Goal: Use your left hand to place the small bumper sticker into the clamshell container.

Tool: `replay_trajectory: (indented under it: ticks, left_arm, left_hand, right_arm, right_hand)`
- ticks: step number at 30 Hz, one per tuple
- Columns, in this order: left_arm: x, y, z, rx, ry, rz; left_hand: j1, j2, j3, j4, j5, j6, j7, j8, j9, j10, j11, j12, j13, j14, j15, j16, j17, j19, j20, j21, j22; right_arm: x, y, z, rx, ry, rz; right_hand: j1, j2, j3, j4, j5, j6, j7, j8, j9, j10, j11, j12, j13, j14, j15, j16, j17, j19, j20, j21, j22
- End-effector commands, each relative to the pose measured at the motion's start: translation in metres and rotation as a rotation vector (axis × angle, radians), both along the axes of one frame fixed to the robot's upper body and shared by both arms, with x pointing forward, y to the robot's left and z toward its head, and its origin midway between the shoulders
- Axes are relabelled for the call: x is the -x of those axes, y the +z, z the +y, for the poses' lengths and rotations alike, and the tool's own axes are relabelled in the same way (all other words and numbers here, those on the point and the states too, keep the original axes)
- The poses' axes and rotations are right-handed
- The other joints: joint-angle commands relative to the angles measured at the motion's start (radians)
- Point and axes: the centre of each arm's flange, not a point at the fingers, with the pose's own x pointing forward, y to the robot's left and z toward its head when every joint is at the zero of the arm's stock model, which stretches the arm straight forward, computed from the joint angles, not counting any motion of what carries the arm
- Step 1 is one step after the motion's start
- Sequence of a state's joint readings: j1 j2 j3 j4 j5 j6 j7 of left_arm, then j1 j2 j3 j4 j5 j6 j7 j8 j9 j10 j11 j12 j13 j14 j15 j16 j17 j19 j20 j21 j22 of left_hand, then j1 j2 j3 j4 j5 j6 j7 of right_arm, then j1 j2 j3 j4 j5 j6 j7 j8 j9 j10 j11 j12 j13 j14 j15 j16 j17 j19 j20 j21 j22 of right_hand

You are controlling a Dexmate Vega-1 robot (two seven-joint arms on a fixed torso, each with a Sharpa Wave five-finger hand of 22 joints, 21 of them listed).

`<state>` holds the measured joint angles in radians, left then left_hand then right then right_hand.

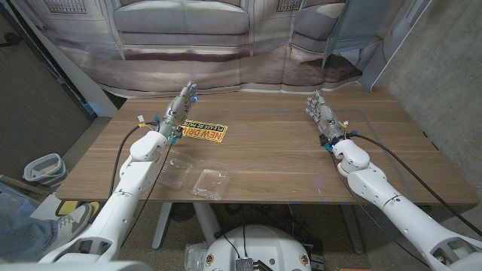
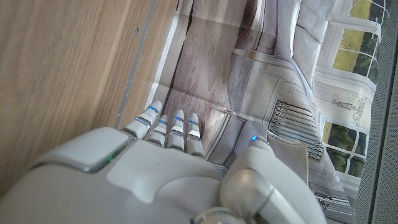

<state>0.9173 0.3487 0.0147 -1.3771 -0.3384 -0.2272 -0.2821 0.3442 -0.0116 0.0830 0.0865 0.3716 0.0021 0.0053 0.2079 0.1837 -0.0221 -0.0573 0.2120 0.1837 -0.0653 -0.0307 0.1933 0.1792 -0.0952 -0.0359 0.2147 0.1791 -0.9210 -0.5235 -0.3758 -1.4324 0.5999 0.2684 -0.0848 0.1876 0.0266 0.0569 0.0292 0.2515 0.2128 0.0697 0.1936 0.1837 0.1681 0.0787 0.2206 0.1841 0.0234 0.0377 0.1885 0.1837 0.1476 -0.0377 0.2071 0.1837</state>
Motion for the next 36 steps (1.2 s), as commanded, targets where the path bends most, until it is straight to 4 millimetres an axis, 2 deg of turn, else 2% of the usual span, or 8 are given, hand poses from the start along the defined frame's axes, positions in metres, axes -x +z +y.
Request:
replay_trajectory:
  ticks: [1, 11, 14, 36]
  left_arm:
    - [0.003, -0.001, 0.007, -0.03, 0.02, -0.01]
    - [0.008, 0.003, 0.008, -0.098, 0.09, -0.041]
    - [0.019, 0.009, 0.006, -0.206, 0.222, -0.07]
    - [0.029, 0.003, 0.019, -0.2, 0.242, -0.069]
  left_hand:
    - [0.012, -0.002, 0.0, -0.002, 0.008, 0.01, -0.001, 0.008, 0.003, 0.007, -0.003, 0.008, 0.003, 0.008, 0.006, 0.009, 0.003, 0.005, -0.043, 0.007, 0.001]
    - [0.02, -0.003, -0.001, -0.007, 0.01, 0.018, -0.004, 0.009, 0.003, 0.015, -0.006, 0.009, 0.003, 0.014, 0.004, 0.008, 0.003, 0.016, -0.043, 0.009, 0.001]
    - [0.023, -0.003, -0.001, -0.009, 0.011, 0.018, -0.005, 0.008, 0.003, 0.016, -0.007, 0.008, 0.003, 0.015, 0.004, 0.008, 0.003, 0.018, -0.044, 0.008, 0.001]
    - [0.044, -0.006, -0.003, -0.021, 0.018, 0.024, -0.013, 0.006, 0.003, 0.022, -0.018, 0.005, 0.004, 0.02, -0.006, 0.004, 0.003, 0.017, -0.046, 0.002, 0.0]
  right_arm:
    - [-0.001, -0.002, 0.007, -0.001, 0.0, 0.0]
    - [-0.001, -0.003, 0.006, -0.009, -0.003, 0.002]
    - [0.0, -0.002, 0.005, -0.012, -0.006, 0.0]
    - [0.0, -0.001, 0.005, -0.006, -0.006, 0.002]
  right_hand:
    - [0.005, 0.005, 0.003, -0.006, -0.002, 0.011, -0.004, 0.01, 0.005, 0.01, 0.001, 0.005, 0.001, 0.008, 0.001, 0.007, 0.003, 0.006, -0.014, 0.001, 0.002]
    - [0.007, 0.006, 0.003, -0.008, -0.003, 0.013, -0.006, 0.01, 0.005, 0.011, 0.002, 0.004, 0.001, 0.009, 0.001, 0.006, 0.003, 0.007, -0.014, 0.001, 0.002]
    - [0.007, 0.007, 0.003, -0.008, -0.003, 0.013, -0.006, 0.01, 0.005, 0.011, 0.002, 0.004, 0.001, 0.009, 0.001, 0.005, 0.003, 0.006, -0.014, 0.001, 0.002]
    - [0.009, 0.009, 0.003, -0.01, -0.005, 0.013, -0.008, 0.008, 0.005, 0.014, 0.002, 0.004, 0.001, 0.01, 0.002, 0.004, 0.003, 0.006, -0.012, 0.0, 0.002]
